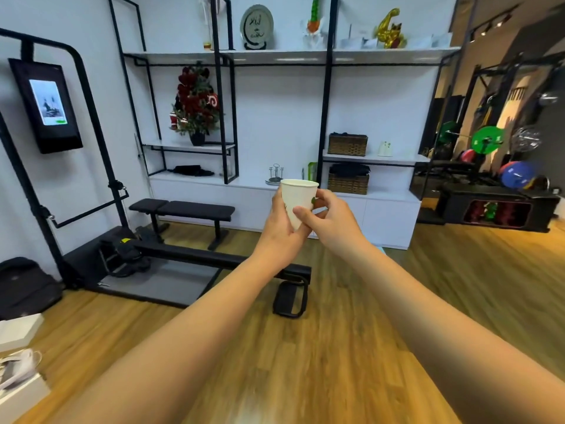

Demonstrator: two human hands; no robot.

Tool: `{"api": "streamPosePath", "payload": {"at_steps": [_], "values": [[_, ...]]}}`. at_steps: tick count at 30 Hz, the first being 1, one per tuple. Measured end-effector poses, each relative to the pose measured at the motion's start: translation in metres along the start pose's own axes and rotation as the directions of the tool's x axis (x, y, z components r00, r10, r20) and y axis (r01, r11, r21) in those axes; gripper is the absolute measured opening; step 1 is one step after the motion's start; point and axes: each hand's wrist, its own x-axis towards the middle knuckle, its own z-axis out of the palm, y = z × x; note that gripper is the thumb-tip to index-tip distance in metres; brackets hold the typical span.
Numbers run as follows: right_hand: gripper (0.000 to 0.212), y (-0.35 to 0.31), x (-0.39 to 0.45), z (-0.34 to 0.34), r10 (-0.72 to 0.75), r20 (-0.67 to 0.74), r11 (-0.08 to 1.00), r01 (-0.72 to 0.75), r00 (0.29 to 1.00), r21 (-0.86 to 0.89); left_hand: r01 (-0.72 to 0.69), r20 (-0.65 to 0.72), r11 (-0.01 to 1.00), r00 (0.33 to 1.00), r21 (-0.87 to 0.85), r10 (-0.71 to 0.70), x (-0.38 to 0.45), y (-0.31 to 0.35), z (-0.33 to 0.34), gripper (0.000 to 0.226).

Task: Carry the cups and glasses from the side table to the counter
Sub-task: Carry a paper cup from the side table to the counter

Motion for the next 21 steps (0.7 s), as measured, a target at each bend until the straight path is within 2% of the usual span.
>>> {"api": "streamPosePath", "payload": {"at_steps": [8, 13, 18, 21], "values": [[0.059, 0.083, 0.076, -0.008, 0.05, -0.01, 0.993, -0.049, 0.999, 0.103, 0.048, 0.038, 0.998, 0.998, 0.049, -0.05, 0.085, -0.064, 0.046, 0.076], [0.054, 0.149, 0.158, -0.018, 0.094, -0.045, 0.977, -0.083, 0.995, 0.195, 0.05, -0.008, 0.999, 0.999, -0.011, -0.05, 0.162, -0.115, 0.087, 0.068], [0.051, 0.205, 0.259, -0.036, 0.04, -0.015, 0.993, -0.038, 0.999, 0.114, 0.036, -0.046, 0.998, 0.998, -0.046, -0.038, 0.256, -0.164, 0.128, 0.059], [0.057, 0.229, 0.315, -0.047, 0.017, -0.018, 0.996, -0.015, 1.0, 0.088, 0.031, -0.057, 0.999, 0.998, -0.036, -0.033, 0.313, -0.183, 0.147, 0.055]]}}
